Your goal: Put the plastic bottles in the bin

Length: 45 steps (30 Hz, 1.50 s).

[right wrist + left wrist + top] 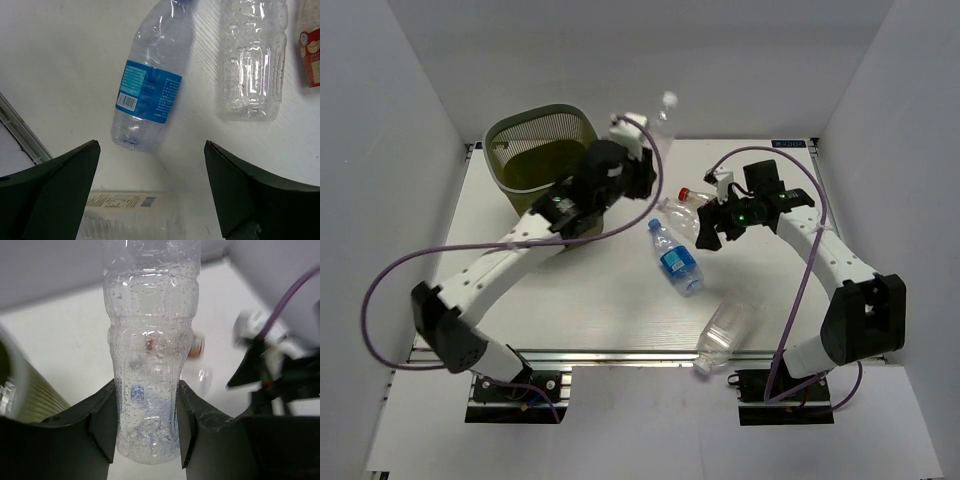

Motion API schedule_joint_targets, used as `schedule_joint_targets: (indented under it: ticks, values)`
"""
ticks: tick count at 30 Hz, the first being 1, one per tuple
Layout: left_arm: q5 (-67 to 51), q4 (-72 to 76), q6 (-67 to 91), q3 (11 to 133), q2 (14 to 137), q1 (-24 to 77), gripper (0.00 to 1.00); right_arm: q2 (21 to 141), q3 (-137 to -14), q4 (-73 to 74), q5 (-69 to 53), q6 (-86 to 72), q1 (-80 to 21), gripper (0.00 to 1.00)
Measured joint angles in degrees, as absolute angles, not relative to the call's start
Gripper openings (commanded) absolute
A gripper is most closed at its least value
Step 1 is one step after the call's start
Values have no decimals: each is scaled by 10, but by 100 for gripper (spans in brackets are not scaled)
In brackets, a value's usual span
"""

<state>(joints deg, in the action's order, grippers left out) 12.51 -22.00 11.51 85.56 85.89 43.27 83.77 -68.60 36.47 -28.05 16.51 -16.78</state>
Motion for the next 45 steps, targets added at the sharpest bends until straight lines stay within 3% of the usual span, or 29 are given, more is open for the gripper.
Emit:
schedule_joint_targets:
  ticks: [3, 4, 6, 9, 14, 17, 22, 23, 30, 36, 38, 39, 43, 45]
  values:
    - [173, -215, 97, 927, 813, 432, 24, 848, -684, 363, -277, 165, -169, 83]
    - [198, -211, 92, 944, 801, 431, 24, 850, -684, 363, -276, 164, -170, 72]
    - [255, -201, 85, 960, 777, 426, 23, 856, -684, 361, -276, 162, -173, 64]
    - [346, -186, 69, 952, 754, 416, 23, 866, -684, 358, -276, 156, -181, 66]
    - [463, -182, 51, 934, 769, 401, 25, 882, -678, 342, -276, 152, -205, 90]
    - [504, -209, 62, 924, 792, 386, 32, 920, -695, 339, -271, 152, -226, 90]
    - [541, -287, 107, 918, 824, 349, 92, 983, -720, 332, -243, 143, -269, 90]
    - [542, -305, 117, 918, 827, 343, 97, 994, -725, 332, -236, 139, -278, 90]
    - [517, -347, 131, 917, 812, 329, 100, 1038, -731, 312, -170, 105, -323, 90]
    - [332, -321, 73, 885, 716, 336, 100, 1090, -732, 281, -74, 64, -353, 90]
    - [248, -320, 65, 873, 682, 336, 100, 1096, -735, 270, -53, 60, -359, 78]
    - [205, -322, 65, 864, 667, 336, 99, 1098, -735, 266, -45, 57, -361, 61]
    - [46, -323, 89, 758, 611, 341, 99, 1089, -739, 262, -51, 51, -363, 24]
    - [-14, -332, 106, 688, 596, 345, 99, 1071, -739, 267, -57, 61, -362, 17]
